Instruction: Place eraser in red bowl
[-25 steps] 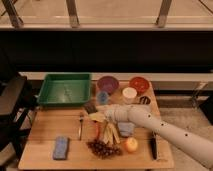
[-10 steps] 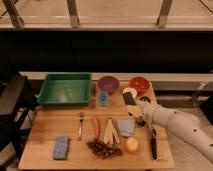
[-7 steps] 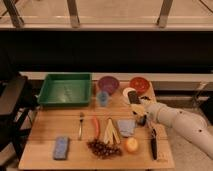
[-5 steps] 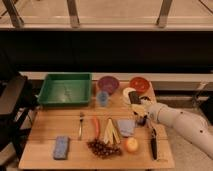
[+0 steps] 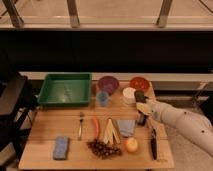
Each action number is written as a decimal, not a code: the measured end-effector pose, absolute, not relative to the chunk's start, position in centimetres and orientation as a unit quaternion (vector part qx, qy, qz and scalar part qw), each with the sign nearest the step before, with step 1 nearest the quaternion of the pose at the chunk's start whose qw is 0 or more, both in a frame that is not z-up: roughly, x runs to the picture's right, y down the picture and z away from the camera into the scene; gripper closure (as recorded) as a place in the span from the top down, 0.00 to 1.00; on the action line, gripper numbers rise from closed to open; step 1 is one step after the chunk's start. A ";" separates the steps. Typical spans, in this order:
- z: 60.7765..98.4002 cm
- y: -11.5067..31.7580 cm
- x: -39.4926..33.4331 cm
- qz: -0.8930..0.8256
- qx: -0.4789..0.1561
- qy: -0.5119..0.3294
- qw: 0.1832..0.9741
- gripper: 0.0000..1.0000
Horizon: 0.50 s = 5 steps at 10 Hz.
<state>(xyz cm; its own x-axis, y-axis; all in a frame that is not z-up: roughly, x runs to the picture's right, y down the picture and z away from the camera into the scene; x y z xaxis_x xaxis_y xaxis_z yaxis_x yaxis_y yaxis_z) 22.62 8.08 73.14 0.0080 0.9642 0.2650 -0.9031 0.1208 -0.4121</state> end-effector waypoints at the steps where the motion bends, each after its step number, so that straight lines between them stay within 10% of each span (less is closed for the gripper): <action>1: 73.5 7.8 25.5 0.674 -0.051 -0.231 0.699 0.00; 5: 74.5 7.1 32.4 0.715 -0.015 -0.186 0.673 0.00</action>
